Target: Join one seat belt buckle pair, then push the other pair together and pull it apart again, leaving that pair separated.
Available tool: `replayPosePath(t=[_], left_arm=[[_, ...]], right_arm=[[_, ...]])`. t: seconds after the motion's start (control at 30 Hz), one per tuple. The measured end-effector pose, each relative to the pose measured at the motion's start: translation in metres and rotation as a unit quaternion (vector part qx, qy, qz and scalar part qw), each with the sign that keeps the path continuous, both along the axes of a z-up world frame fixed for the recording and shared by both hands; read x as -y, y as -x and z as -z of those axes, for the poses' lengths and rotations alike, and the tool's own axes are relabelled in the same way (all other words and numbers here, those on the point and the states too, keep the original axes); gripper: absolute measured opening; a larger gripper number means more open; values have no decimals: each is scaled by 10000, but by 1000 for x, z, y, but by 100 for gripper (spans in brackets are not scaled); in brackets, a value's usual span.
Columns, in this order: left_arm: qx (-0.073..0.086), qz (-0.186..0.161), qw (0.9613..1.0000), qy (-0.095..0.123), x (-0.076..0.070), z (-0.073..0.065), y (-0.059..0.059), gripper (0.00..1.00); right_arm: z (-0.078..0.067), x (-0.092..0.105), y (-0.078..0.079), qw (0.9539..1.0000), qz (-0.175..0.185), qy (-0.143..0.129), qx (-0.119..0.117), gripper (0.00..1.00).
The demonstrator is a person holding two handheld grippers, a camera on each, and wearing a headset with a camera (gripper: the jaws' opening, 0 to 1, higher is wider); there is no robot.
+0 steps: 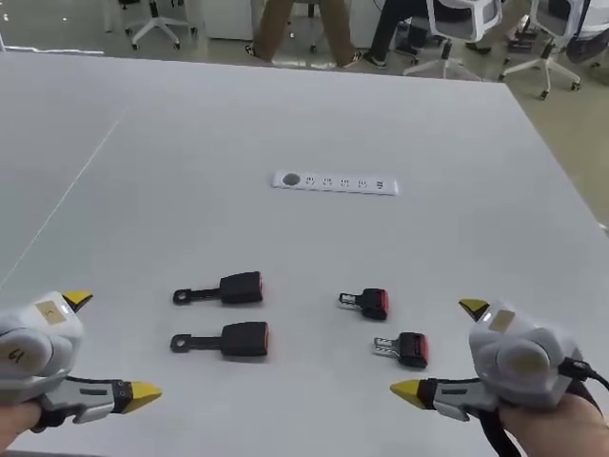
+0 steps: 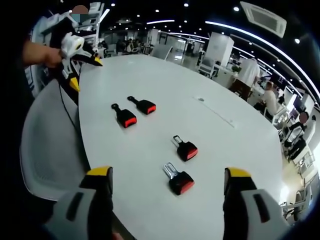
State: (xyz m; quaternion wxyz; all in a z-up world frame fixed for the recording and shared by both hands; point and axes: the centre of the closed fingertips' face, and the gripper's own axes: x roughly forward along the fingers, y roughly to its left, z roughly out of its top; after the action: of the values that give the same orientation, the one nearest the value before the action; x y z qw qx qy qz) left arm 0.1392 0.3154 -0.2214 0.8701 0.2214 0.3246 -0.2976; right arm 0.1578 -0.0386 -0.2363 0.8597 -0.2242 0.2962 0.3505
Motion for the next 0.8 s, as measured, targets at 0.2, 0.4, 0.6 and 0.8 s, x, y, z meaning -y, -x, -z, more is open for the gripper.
replayPosePath(t=[0.2, 0.4, 0.6, 0.8], left_arm=[[17, 144, 9998, -97, 12, -2, -8, 85], [42, 256, 9996, -150, 15, 0, -10, 83], [-25, 308, 9993, -195, 14, 10, -15, 79], [-208, 616, 9976, -234, 26, 34, -16, 70]], right_arm=[[2, 3, 0, 9999, -37, 106, -100, 85], [3, 5, -2, 9999, -30, 63, -104, 79], [8, 4, -2, 9998, -46, 87, -167, 78], [18, 1, -2, 9989, -297, 270, -223, 73]])
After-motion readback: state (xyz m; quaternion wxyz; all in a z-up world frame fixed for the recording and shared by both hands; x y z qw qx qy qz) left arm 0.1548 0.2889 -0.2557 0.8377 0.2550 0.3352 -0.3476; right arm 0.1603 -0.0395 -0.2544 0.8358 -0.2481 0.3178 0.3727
